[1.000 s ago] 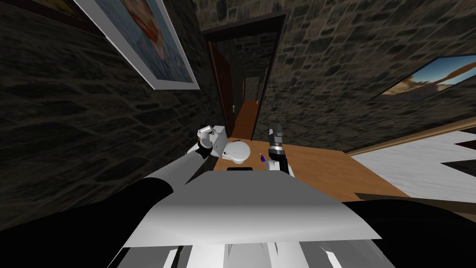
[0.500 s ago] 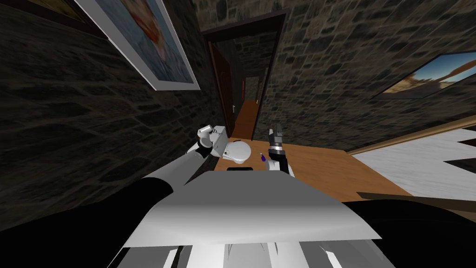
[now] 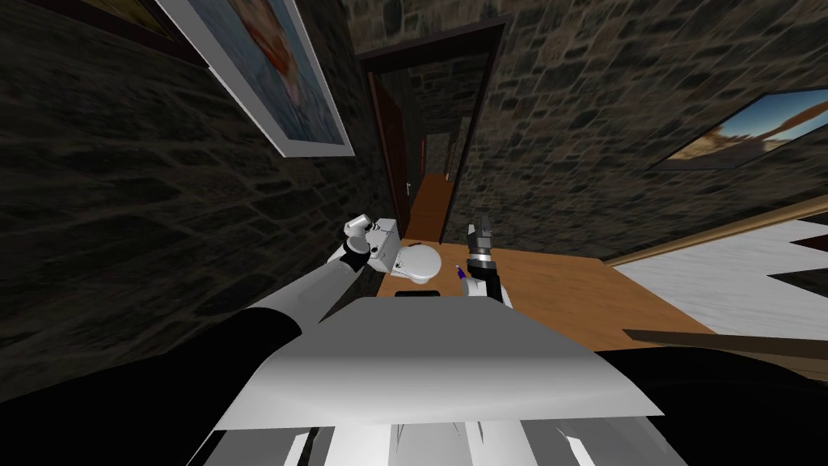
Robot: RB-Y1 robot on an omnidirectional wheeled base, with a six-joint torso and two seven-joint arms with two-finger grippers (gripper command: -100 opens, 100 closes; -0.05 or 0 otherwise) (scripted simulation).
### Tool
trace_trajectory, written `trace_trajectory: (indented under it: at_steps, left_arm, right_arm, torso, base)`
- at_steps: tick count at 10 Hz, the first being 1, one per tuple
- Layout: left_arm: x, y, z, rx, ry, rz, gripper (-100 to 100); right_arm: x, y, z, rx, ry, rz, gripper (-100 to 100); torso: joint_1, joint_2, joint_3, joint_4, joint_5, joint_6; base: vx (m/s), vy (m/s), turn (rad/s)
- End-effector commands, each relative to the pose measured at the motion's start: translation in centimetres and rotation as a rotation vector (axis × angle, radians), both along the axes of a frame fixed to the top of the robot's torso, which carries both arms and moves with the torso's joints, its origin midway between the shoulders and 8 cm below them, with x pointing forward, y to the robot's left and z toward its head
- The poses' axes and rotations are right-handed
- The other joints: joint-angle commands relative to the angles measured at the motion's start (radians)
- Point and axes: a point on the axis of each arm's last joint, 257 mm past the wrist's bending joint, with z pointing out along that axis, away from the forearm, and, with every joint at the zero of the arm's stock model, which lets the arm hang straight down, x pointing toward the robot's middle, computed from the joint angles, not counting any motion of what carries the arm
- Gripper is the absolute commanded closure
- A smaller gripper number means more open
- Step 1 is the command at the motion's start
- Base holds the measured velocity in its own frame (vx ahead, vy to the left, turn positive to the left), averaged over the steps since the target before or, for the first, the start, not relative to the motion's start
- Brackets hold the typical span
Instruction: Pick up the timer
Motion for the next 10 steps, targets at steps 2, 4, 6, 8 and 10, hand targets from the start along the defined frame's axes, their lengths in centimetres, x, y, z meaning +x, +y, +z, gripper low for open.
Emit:
trace_trajectory:
  at_steps: [2, 4, 6, 8, 10]
  left_arm:
    - [0.0, -0.1, 0.0, -0.004, 0.002, 0.000, 0]
    - [-0.3, -0.1, -0.8, -0.002, 0.004, -0.001, -100]
    - [-0.3, -0.1, -0.8, 0.000, 0.003, 0.000, 100]
    - [-0.3, -0.1, -0.8, 0.000, 0.003, 0.000, 100]
    - [-0.3, -0.1, -0.8, 0.000, 0.003, 0.000, 0]
  right_arm:
    - [0.0, 0.0, 0.0, 0.000, 0.000, 0.000, 0]
    - [0.0, 0.0, 0.0, 0.000, 0.000, 0.000, 0]
    - [0.0, 0.0, 0.0, 0.000, 0.000, 0.000, 0]
    - [0.0, 0.0, 0.0, 0.000, 0.000, 0.000, 0]
    - [0.0, 0.0, 0.0, 0.000, 0.000, 0.000, 0]
  torso:
    - [-0.005, -0.001, 0.000, 0.000, -0.001, 0.000]
    - [-0.009, -0.007, -0.004, -0.001, -0.002, 0.000]
    - [-0.010, -0.003, -0.002, -0.001, -0.002, 0.000]
    - [-0.010, -0.002, -0.001, 0.000, -0.002, 0.000]
    - [-0.010, -0.001, -0.001, 0.000, -0.002, 0.000]
  base:
    - [-0.001, 0.040, -0.005]
    - [0.096, 0.012, -0.006]
    - [0.004, 0.001, 0.000]
    - [0.000, 0.000, 0.000]
    - [0.000, 0.000, 0.000]
